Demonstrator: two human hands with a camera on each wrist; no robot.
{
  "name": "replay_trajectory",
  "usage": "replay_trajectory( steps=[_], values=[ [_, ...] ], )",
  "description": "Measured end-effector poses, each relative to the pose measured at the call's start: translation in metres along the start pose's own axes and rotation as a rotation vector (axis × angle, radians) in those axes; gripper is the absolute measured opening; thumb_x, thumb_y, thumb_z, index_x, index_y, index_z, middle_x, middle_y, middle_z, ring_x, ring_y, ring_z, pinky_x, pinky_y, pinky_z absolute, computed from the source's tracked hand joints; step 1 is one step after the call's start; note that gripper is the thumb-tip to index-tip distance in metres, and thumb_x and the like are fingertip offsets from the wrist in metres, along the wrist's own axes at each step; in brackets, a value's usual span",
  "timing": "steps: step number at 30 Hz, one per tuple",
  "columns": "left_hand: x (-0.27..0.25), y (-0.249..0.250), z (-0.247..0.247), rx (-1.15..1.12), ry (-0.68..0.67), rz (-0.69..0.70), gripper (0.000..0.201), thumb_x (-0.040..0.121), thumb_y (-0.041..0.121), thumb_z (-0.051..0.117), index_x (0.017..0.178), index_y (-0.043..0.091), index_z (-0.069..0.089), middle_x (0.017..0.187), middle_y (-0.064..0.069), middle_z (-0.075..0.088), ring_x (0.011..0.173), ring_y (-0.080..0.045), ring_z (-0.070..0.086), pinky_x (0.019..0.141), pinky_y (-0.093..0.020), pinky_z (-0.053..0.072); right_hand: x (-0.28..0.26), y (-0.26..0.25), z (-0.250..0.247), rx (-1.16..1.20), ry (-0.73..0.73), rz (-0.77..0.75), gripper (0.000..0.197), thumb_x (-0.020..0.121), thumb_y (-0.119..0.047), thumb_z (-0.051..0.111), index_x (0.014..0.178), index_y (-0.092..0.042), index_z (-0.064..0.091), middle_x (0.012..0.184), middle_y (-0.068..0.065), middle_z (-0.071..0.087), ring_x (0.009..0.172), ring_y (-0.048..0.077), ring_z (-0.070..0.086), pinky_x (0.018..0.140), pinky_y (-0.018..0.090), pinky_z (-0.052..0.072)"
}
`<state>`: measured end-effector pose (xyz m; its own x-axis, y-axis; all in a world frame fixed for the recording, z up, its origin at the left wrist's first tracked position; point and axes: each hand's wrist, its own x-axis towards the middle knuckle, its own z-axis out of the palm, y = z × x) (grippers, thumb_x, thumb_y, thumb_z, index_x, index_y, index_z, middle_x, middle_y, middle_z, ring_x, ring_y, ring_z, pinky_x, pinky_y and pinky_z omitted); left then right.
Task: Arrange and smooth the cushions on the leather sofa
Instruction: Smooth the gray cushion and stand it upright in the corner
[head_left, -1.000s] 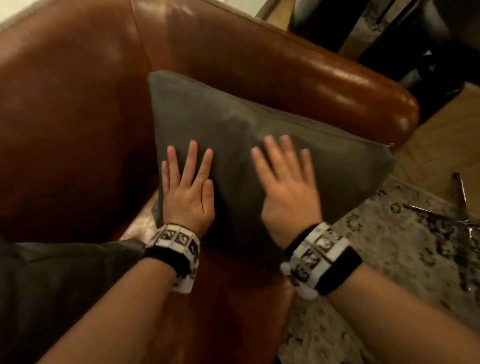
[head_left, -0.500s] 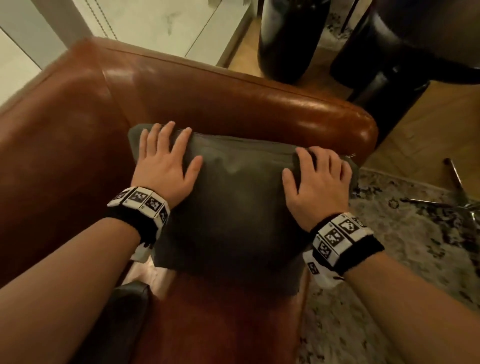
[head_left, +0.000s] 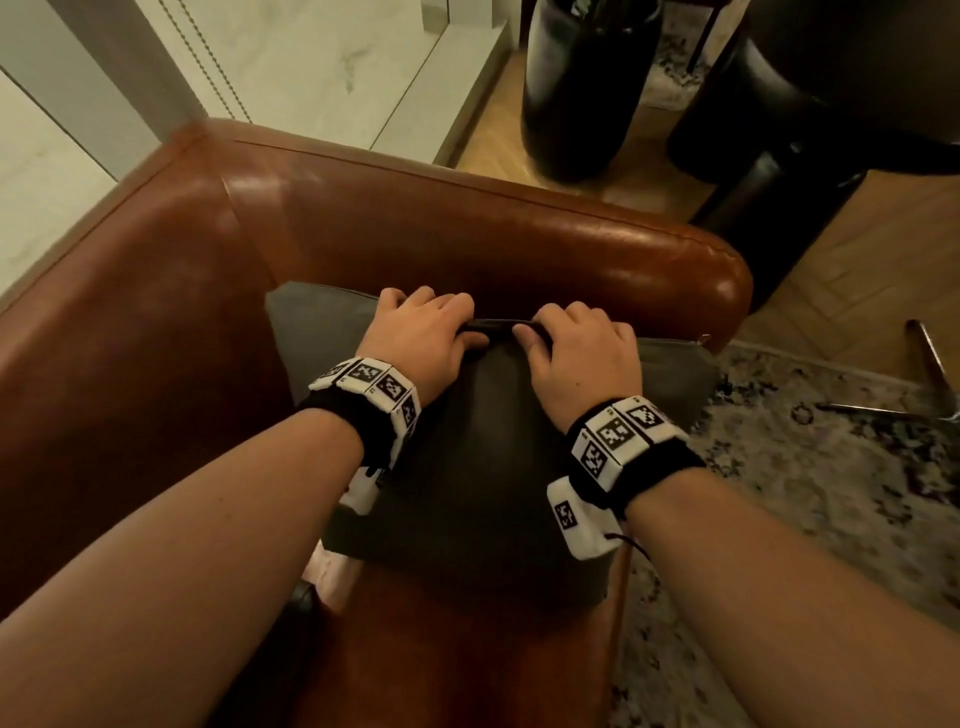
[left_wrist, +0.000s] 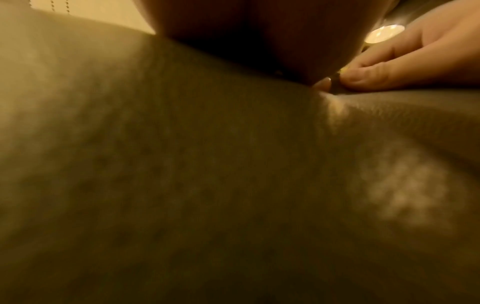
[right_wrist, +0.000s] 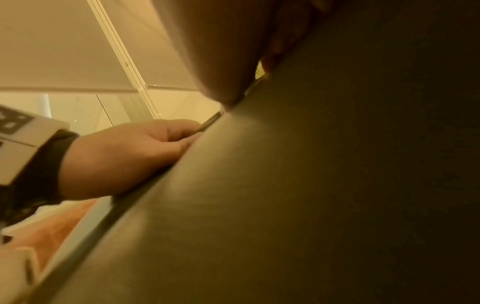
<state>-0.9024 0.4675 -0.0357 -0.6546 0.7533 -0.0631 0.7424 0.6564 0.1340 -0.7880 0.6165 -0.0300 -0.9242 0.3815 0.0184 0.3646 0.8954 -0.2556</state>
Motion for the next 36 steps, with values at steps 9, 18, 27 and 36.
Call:
replay_trajectory(
  steps=[9,18,27,36],
  values=[
    [-0.022,-0.093,-0.009,0.161,-0.014,-0.102,0.044,0.093,0.058,0.027,0.094,0.019,0.047,0.102,-0.010,0.060,0.099,-0.034,0.054,0.088,-0.047,0.037,-0.023,0.104,-0.009,-0.175,0.105,0.008,0.044,0.099,-0.052,0.026,0.073,-0.023,0.047,0.071,-0.003,0.051,0.070,0.024,0.059,0.053,0.029,0.036],
    [-0.040,-0.038,0.001,0.074,0.110,0.076,0.053,0.096,0.047,0.031,0.145,0.027,0.036,0.152,-0.001,0.037,0.140,-0.025,0.033,0.118,-0.047,0.020,-0.032,0.024,-0.005,-0.020,0.268,-0.257,0.045,0.097,-0.035,0.043,0.135,-0.013,0.053,0.139,0.008,0.054,0.132,0.025,0.046,0.110,0.043,0.032],
    [-0.037,-0.031,0.033,0.220,0.009,0.005,0.055,0.098,0.053,0.011,0.150,0.046,-0.004,0.164,0.009,-0.001,0.151,-0.029,0.003,0.116,-0.063,0.005,-0.167,0.046,0.159,-0.594,-0.179,-1.112,0.069,0.093,-0.028,0.037,0.154,-0.009,0.013,0.162,0.010,0.008,0.150,0.025,0.003,0.120,0.047,-0.006],
    [-0.066,-0.014,0.041,-0.014,0.218,-0.282,0.058,0.098,0.052,0.017,0.153,0.035,0.005,0.164,0.002,-0.002,0.150,-0.030,-0.007,0.120,-0.055,-0.004,-0.154,0.073,0.149,-0.456,-0.113,-1.122,0.064,0.094,-0.022,0.041,0.154,-0.014,0.019,0.160,0.005,0.010,0.148,0.018,0.004,0.121,0.035,-0.006]
  ],
)
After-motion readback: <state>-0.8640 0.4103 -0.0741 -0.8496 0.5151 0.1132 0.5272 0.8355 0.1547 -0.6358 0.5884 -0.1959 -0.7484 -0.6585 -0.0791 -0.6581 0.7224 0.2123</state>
